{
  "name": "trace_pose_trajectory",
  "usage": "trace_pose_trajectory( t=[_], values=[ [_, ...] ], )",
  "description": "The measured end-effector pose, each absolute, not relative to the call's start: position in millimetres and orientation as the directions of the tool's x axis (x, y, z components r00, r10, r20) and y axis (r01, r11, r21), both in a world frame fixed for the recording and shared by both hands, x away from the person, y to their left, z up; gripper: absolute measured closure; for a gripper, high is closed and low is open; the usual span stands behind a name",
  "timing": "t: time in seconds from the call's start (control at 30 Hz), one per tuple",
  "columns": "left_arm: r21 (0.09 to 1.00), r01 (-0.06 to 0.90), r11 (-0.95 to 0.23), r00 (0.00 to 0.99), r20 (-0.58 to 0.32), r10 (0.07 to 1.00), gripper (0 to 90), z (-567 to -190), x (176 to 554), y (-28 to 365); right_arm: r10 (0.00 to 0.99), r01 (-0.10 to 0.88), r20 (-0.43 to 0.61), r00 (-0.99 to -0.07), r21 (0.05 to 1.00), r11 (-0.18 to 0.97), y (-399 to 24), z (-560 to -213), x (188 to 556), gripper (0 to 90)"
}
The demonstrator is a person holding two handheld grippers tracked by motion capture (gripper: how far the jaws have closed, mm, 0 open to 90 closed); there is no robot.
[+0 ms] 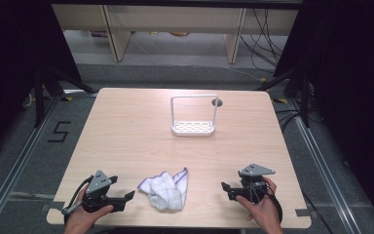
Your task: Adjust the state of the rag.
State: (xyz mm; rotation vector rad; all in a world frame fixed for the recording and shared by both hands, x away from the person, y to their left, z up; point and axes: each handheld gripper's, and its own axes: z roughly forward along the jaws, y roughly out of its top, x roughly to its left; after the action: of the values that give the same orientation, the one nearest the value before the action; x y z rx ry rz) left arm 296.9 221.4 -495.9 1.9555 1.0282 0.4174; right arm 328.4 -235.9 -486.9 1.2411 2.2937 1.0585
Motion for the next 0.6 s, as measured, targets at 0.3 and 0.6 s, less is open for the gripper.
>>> trace_pose_trajectory(
  t=[0.3, 0.6],
  values=[
    [0.811, 0.509, -0.288, 0.604, -0.098, 0.791, 15.7, -497.5, 298.1, 220.2, 0.796, 0.572, 0.071, -0.601, 0.734, 0.367, -229.4, -485.2, 327.2, 23.4],
    [0.805, 0.512, -0.299, 0.607, -0.092, 0.789, 20.2, -498.3, 300.7, 217.7, 0.772, 0.543, 0.042, -0.635, 0.735, 0.407, -216.8, -483.4, 325.4, 26.0]
  ],
)
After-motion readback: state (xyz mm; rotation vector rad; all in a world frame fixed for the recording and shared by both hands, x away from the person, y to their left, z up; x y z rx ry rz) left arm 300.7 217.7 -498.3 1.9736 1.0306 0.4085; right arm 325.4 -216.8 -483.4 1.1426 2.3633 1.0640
